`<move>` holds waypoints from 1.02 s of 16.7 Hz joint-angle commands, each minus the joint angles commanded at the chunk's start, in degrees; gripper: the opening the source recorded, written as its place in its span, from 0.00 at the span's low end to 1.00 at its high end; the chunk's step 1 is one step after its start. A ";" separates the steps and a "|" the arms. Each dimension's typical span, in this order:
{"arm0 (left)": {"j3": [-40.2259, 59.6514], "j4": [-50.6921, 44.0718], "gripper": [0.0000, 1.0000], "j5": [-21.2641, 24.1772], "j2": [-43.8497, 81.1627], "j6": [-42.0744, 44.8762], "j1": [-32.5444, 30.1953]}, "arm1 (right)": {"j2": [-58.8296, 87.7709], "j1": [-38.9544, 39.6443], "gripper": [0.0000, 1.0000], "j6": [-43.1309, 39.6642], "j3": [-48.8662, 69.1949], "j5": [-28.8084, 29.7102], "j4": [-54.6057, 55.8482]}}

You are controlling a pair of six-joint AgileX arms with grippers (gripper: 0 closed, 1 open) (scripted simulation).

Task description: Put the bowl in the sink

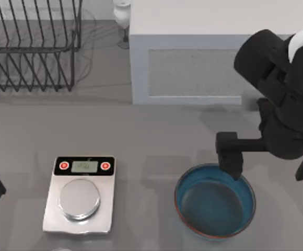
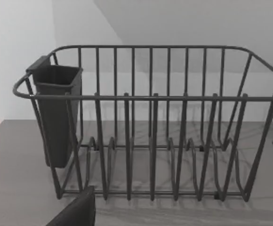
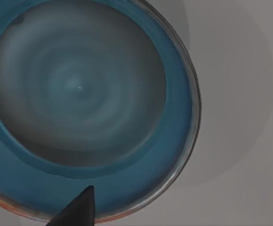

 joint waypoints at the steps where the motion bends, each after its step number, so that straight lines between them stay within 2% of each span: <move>1: 0.00 0.00 1.00 0.00 0.00 0.00 0.00 | 0.00 0.00 1.00 0.00 0.00 0.00 0.00; 5: 0.00 0.00 1.00 0.00 0.00 0.00 0.00 | 0.59 -0.18 1.00 -0.10 -1.96 -0.01 2.44; 12: 0.00 0.00 1.00 0.00 0.00 0.00 0.00 | 6.53 0.13 1.00 0.23 -13.73 0.01 20.70; 17: 0.00 0.00 1.00 0.00 0.00 0.00 0.00 | 7.45 0.20 1.00 0.32 -15.63 0.02 23.08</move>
